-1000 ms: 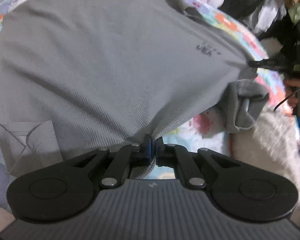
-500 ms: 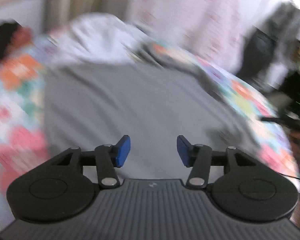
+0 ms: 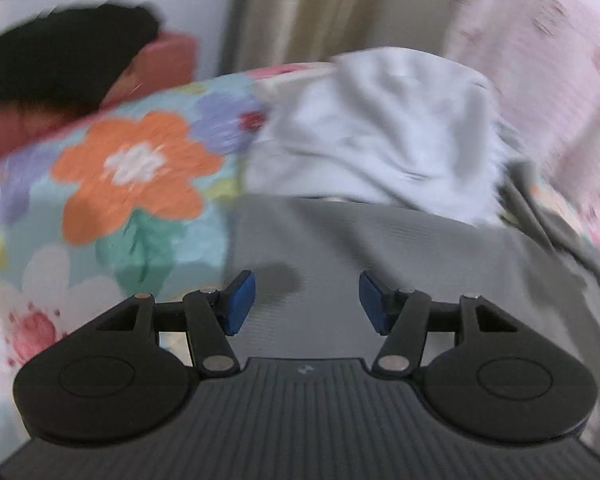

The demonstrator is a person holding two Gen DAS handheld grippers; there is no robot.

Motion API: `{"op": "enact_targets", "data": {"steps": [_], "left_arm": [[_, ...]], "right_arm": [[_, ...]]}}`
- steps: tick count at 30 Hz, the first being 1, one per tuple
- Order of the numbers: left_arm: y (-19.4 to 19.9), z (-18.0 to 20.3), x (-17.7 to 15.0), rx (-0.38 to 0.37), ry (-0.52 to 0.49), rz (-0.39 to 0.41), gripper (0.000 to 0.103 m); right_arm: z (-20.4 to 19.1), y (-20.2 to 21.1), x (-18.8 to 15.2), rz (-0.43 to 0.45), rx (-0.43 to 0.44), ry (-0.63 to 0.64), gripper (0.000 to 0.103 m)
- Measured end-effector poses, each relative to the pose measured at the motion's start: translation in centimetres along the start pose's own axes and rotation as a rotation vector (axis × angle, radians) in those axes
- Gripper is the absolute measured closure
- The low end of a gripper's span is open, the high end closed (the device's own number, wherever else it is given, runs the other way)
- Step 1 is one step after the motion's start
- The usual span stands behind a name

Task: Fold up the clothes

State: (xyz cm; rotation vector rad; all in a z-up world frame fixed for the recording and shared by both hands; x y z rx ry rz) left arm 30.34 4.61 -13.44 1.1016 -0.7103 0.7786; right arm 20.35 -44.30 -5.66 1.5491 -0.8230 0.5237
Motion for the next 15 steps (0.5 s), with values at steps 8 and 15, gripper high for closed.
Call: {"op": "enact_targets", "data": {"steps": [8, 15], "left_arm": [[-3.9, -2.6, -1.1, -0.092, 0.066, -0.052, 0.054], [-3.9, 0.1, -1.1, -0.041, -0.073, -0.045, 0.098]], "right_arm": [[0.7, -11.5, 3.9, -0.035, -0.124, 0.172, 0.042], [1.1, -17.9, 4.6, -0.012, -0.149, 0.109, 0.100]]}}
Point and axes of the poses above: each gripper's, at about its wrist camera, not at the fingertips, and y roughly against the way its jaws point, z to its right, x to its top, the point moved 2 cm from there along -y, roughly the way its jaws point, and after that the axes turned 12 degrees about z, right-handed, at the moved point
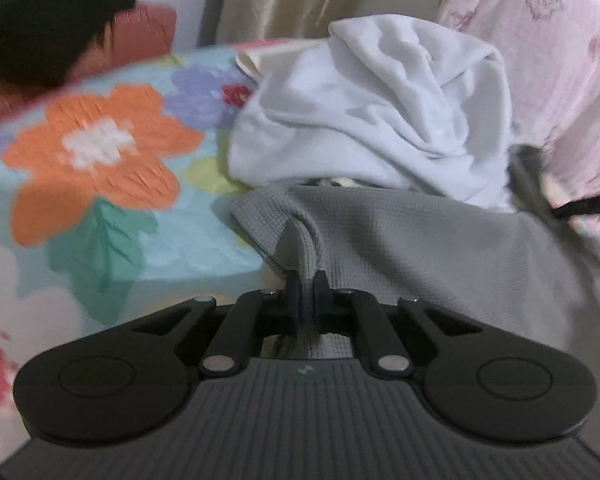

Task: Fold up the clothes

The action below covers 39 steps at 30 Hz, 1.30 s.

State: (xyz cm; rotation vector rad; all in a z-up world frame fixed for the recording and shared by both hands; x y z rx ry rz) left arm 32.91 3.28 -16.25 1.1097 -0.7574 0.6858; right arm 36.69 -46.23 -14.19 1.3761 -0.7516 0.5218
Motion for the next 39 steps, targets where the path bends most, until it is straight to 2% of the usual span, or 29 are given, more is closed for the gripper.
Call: {"op": "enact_targets", "data": {"steps": [1, 4, 6, 7, 9, 10, 12, 14, 15, 18, 21, 22, 25, 27, 30, 32, 36, 38, 39], "left_arm": [[0.2, 0.3, 0.1, 0.036, -0.018, 0.006, 0.098], [0.1, 0.8, 0.1, 0.068, -0.040, 0.005, 0.098], [-0.3, 0.7, -0.1, 0.082, -0.047, -0.001, 0.097], [-0.4, 0.6, -0.1, 0.086, -0.039, -0.002, 0.097], [-0.4, 0.4, -0.1, 0.089, -0.027, -0.006, 0.097], [-0.4, 0.4, 0.0, 0.088, -0.022, -0.009, 0.097], [-0.1, 0.0, 0.2, 0.079, 0.012, -0.012, 0.096], [0.1, -0.3, 0.4, 0.070, 0.047, -0.014, 0.095], [0.3, -0.4, 0.5, 0.066, 0.064, -0.016, 0.093], [2.0, 0.5, 1.1, 0.086, 0.030, -0.027, 0.080], [5.7, 2.5, 1.2, 0.078, -0.033, -0.029, 0.068], [7.1, 3.3, 1.0, 0.069, -0.059, -0.034, 0.063], [11.3, 6.0, -0.4, 0.036, -0.165, -0.067, 0.055], [14.5, 7.5, -2.8, 0.021, -0.228, -0.103, 0.047], [18.2, 8.1, -6.9, 0.006, -0.182, -0.230, 0.046], [20.6, 8.2, -8.8, -0.034, -0.136, -0.280, 0.046], [24.7, 8.0, -10.0, -0.095, -0.087, -0.301, 0.044], [26.2, 7.9, -10.5, -0.130, -0.068, -0.318, 0.040], [26.6, 7.9, -10.8, -0.134, -0.070, -0.326, 0.039]], "right_arm": [[0.3, 0.5, 0.6, 0.046, -0.025, 0.001, 0.101], [2.7, 2.6, 2.9, 0.207, -0.111, -0.017, 0.100], [4.7, 2.1, 3.5, 0.184, -0.095, -0.075, 0.101], [4.9, 1.9, 3.5, 0.180, -0.111, -0.047, 0.101], [5.2, 1.2, 3.1, 0.131, -0.192, -0.015, 0.098], [5.4, 0.9, 3.0, 0.109, -0.227, -0.005, 0.093], [6.3, 2.0, 2.5, 0.105, -0.219, -0.076, 0.091], [6.9, 4.6, 1.4, 0.099, -0.166, -0.176, 0.072], [7.1, 5.9, 0.8, 0.095, -0.135, -0.222, 0.072], [6.2, 11.6, -2.6, 0.058, 0.050, -0.262, 0.065], [4.7, 19.0, -7.3, 0.028, 0.187, -0.241, 0.059], [4.0, 21.5, -9.1, 0.005, 0.226, -0.221, 0.055], [2.5, 27.4, -14.7, -0.076, 0.298, -0.181, 0.054], [1.8, 30.2, -18.1, -0.129, 0.307, -0.171, 0.054], [0.7, 34.0, -22.7, -0.188, 0.285, -0.124, 0.054], [-0.2, 36.4, -24.9, -0.187, 0.286, -0.091, 0.054], [-1.2, 39.9, -27.5, -0.150, 0.286, -0.055, 0.052], [-1.3, 40.7, -28.6, -0.141, 0.257, -0.057, 0.046], [-1.4, 40.8, -29.2, -0.145, 0.237, -0.055, 0.046]]}}
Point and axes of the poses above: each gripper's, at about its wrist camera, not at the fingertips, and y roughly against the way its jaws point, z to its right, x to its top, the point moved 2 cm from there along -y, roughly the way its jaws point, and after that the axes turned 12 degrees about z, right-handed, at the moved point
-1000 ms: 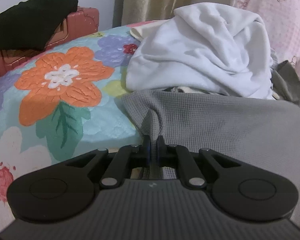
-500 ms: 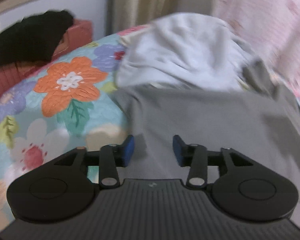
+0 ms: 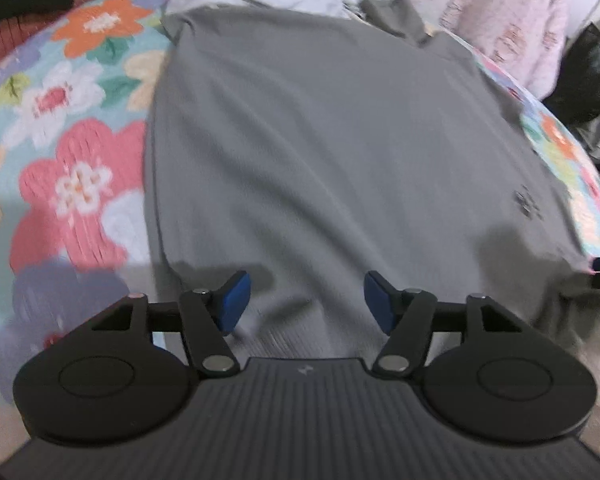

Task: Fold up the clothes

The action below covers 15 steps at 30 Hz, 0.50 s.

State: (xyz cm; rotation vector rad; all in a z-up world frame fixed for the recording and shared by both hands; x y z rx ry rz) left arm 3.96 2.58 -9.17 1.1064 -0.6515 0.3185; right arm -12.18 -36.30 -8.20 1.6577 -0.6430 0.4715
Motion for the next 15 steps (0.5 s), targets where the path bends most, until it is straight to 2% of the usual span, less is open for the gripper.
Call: {"op": "enact_targets", "data": {"steps": [1, 5, 6, 8, 9, 10, 11, 14, 15], "left_arm": [[0.3, 0.1, -0.4, -0.004, -0.002, -0.007, 0.037], [0.1, 1.1, -1.8, 0.060, -0.048, -0.071, 0.036], [0.3, 1.6, -1.9, 0.053, -0.042, -0.081, 0.036], [1.4, 3.0, -2.0, -0.031, -0.040, -0.056, 0.035], [1.6, 3.8, -2.1, -0.047, -0.060, -0.051, 0.031], [1.3, 4.4, -2.3, -0.023, -0.086, -0.058, 0.026], [0.4, 4.4, -2.5, 0.019, -0.096, -0.074, 0.026], [-2.4, 3.9, -3.3, 0.129, -0.099, -0.114, 0.027], [-3.4, 3.4, -3.8, 0.154, -0.083, -0.121, 0.041]], "right_arm": [[-0.1, -0.2, -0.4, -0.004, -0.029, 0.010, 0.046], [-0.3, -0.3, -2.2, -0.024, -0.101, 0.003, 0.046], [0.0, -0.2, -2.6, -0.014, -0.112, -0.011, 0.046], [0.7, 0.5, -3.4, 0.029, -0.116, -0.059, 0.049], [0.9, 0.4, -3.6, 0.044, -0.122, -0.065, 0.057], [1.1, 0.4, -3.7, 0.059, -0.129, -0.072, 0.087], [1.3, 0.3, -3.9, 0.074, -0.135, -0.078, 0.096], [1.5, 0.7, -3.9, 0.143, -0.197, -0.101, 0.097], [1.6, 1.2, -3.7, 0.175, -0.204, -0.110, 0.097]]}}
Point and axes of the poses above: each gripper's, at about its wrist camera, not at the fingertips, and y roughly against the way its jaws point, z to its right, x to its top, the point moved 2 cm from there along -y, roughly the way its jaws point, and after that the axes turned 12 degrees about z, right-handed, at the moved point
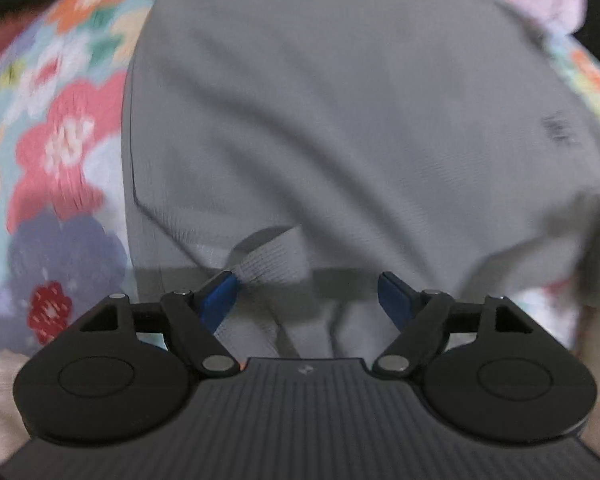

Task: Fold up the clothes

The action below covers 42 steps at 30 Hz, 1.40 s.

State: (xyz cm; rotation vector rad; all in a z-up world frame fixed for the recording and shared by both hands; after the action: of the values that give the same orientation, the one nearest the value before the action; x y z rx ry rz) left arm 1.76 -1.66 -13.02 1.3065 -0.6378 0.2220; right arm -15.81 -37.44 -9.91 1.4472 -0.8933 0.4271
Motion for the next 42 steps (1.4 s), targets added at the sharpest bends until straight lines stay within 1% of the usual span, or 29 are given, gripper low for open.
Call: {"op": "enact_targets", "data": {"steps": [1, 2, 3, 4, 6, 8, 9, 13, 17, 19, 21, 23, 25, 26, 27, 29, 30, 31, 32, 33, 34, 35, 36, 37, 38, 39, 40, 41, 42], "left_arm": [[-1.1, -0.3, -0.4, 0.024, 0.017, -0.010, 0.068], [-0.5, -0.3, -0.3, 0.042, 0.009, 0.021, 0.084], [0.0, -0.3, -0.3, 0.061, 0.000, 0.051, 0.098], [1.2, -0.3, -0.2, 0.040, 0.008, 0.091, 0.098], [3.9, -0.3, 0.1, 0.065, -0.016, 0.184, 0.098], [6.9, -0.2, 0.2, 0.112, -0.045, 0.284, 0.098], [8.2, -0.5, 0.4, 0.104, -0.032, 0.315, 0.098], [12.0, -1.4, 0.7, 0.088, 0.021, 0.418, 0.098], [14.6, -2.0, 0.9, 0.072, 0.046, 0.500, 0.098], [15.0, -2.4, 1.7, 0.060, 0.062, 0.521, 0.098], [14.5, -3.0, 3.4, 0.051, 0.054, 0.536, 0.098], [13.2, -3.3, 6.0, 0.044, 0.039, 0.552, 0.098], [11.4, -3.7, 9.1, 0.035, 0.035, 0.565, 0.098], [10.4, -3.9, 10.9, 0.030, 0.037, 0.572, 0.098], [9.3, -4.1, 12.7, 0.022, 0.040, 0.582, 0.098], [7.4, -4.7, 16.5, 0.022, 0.069, 0.607, 0.098], [6.4, -4.9, 18.5, 0.030, 0.086, 0.618, 0.098], [5.8, -5.0, 20.1, 0.038, 0.088, 0.636, 0.098], [5.1, -5.1, 21.9, 0.069, 0.086, 0.661, 0.098], [3.7, -5.9, 23.5, 0.098, 0.110, 0.665, 0.098], [2.2, -6.7, 25.0, 0.126, 0.134, 0.670, 0.097], [0.8, -7.5, 26.6, 0.154, 0.158, 0.674, 0.095], [-0.8, -8.7, 27.4, 0.166, 0.191, 0.658, 0.090], [-2.7, -9.8, 27.7, 0.190, 0.227, 0.614, 0.088], [-4.2, -10.4, 27.5, 0.214, 0.242, 0.551, 0.088], [-4.9, -10.8, 26.8, 0.220, 0.259, 0.520, 0.088], [-5.2, -11.1, 25.6, 0.206, 0.276, 0.511, 0.082], [-5.2, -11.2, 24.0, 0.177, 0.284, 0.511, 0.078], [-5.1, -11.3, 22.4, 0.159, 0.288, 0.502, 0.068]], "right_arm": [[0.1, 0.4, 0.4, 0.031, -0.003, -0.010, 0.097], [0.1, 1.0, 0.8, 0.062, -0.011, -0.010, 0.097], [0.1, 1.6, 1.3, 0.093, -0.020, -0.008, 0.097], [0.0, 2.3, 1.6, 0.122, -0.034, 0.003, 0.097], [0.2, 3.9, 1.9, 0.177, -0.046, -0.015, 0.097], [0.5, 5.5, 2.0, 0.229, -0.050, -0.053, 0.097], [0.8, 6.4, 1.7, 0.252, -0.051, -0.081, 0.097], [1.7, 9.2, 0.6, 0.315, -0.083, -0.161, 0.097], [2.0, 11.4, 1.0, 0.350, -0.101, -0.169, 0.097], [2.2, 11.6, 2.1, 0.357, -0.094, -0.151, 0.097], [2.6, 10.7, 4.4, 0.342, -0.103, -0.098, 0.097], [3.2, 8.3, 8.1, 0.324, -0.124, -0.040, 0.098], [4.3, 5.1, 12.3, 0.305, -0.100, -0.038, 0.098], [5.0, 3.2, 14.5, 0.299, -0.066, -0.073, 0.097], [5.8, 1.4, 16.6, 0.296, -0.011, -0.129, 0.097], [7.6, -3.0, 20.9, 0.275, 0.137, -0.270, 0.097], [8.2, -5.7, 23.3, 0.256, 0.170, -0.312, 0.097], [8.2, -8.0, 25.6, 0.244, 0.179, -0.312, 0.097], [7.9, -10.3, 28.0, 0.255, 0.159, -0.284, 0.097], [7.3, -12.2, 30.2, 0.274, 0.136, -0.248, 0.097], [6.8, -14.2, 32.2, 0.292, 0.116, -0.217, 0.090], [6.5, -16.0, 33.5, 0.299, 0.112, -0.232, 0.080], [6.4, -17.8, 34.0, 0.276, 0.101, -0.262, 0.069], [6.2, -19.4, 34.4, 0.255, 0.085, -0.292, 0.054], [6.1, -20.3, 33.9, 0.247, 0.035, -0.321, 0.053], [5.8, -20.6, 32.5, 0.240, 0.021, -0.324, 0.053], [5.6, -20.9, 31.2, 0.233, 0.007, -0.327, 0.053], [5.4, -21.1, 29.8, 0.224, -0.005, -0.331, 0.053], [5.3, -20.7, 27.7, 0.201, -0.003, -0.346, 0.053]]}}
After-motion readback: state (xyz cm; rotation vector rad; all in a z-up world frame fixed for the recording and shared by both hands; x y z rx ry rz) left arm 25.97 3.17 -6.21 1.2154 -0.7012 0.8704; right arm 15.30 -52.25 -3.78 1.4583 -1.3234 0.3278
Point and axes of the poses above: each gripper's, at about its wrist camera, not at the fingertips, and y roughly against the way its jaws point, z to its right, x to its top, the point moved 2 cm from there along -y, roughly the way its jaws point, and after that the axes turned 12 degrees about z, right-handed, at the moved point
